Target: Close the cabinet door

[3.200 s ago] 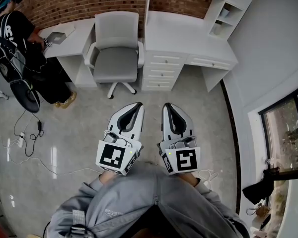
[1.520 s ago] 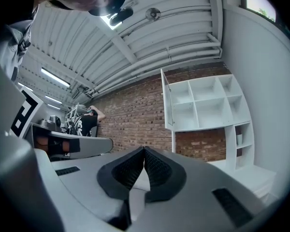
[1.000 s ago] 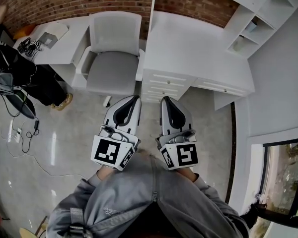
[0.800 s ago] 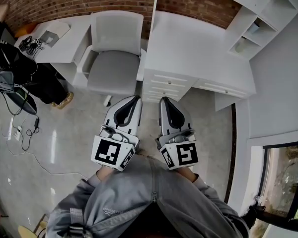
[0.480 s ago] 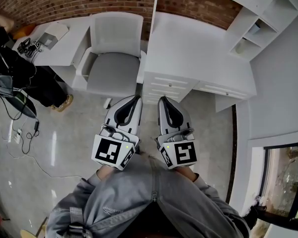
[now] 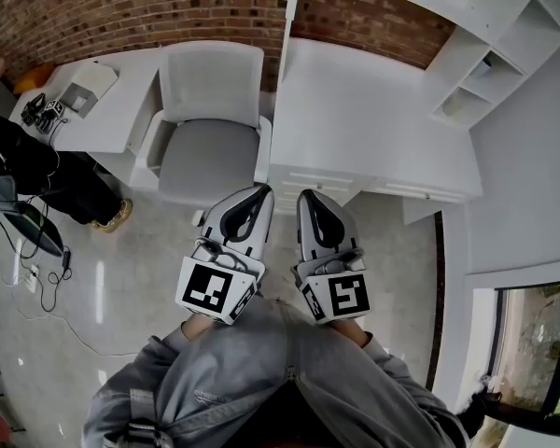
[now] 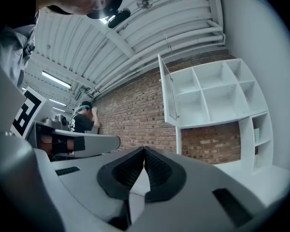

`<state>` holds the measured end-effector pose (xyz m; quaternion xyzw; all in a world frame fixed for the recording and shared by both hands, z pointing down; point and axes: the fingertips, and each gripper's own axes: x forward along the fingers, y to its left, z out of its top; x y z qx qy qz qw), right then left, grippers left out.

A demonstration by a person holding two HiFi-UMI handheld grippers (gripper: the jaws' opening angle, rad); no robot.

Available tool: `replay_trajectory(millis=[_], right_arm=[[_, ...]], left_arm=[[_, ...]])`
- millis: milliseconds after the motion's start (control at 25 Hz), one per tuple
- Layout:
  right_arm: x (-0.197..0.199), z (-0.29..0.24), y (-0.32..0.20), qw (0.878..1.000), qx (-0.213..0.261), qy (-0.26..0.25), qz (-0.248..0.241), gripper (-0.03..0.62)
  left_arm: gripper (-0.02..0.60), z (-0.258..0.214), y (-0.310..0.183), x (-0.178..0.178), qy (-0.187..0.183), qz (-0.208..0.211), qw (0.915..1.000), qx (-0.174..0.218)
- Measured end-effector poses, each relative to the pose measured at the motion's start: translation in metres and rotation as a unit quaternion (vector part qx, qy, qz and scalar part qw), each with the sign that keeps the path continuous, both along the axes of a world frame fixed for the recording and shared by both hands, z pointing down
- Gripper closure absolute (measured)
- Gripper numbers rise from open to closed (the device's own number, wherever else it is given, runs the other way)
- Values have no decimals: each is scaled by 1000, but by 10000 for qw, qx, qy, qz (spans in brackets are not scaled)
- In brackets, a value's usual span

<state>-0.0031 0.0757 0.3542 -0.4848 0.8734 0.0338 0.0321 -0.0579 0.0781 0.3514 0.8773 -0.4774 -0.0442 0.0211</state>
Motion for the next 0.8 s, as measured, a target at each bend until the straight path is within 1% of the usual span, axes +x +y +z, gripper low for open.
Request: replay_trajectory(millis=[120,280,400,560,800], right_arm=[[-6,-1,-25,10000,-24,16,32,568],[-15,-2,-54,9997,-194,-9,127,568],[-24,-10,-74,9997,-137,-74,192,568],[-31,-13,-96,9994,-98,10,319,568],[-32,-14,-116,9983,-65,23,586,568]], left_arm=[[575,-1,-26,-4,12,66,10000,-29],[575,-1,-56,-9,4,229,9997,-113],[575,-3,-78,-14,30,346,9993,-101],[575,-8,-107,-19,91,474,9988,-43],[575,-10,-130,-22,76,666,9977,24]])
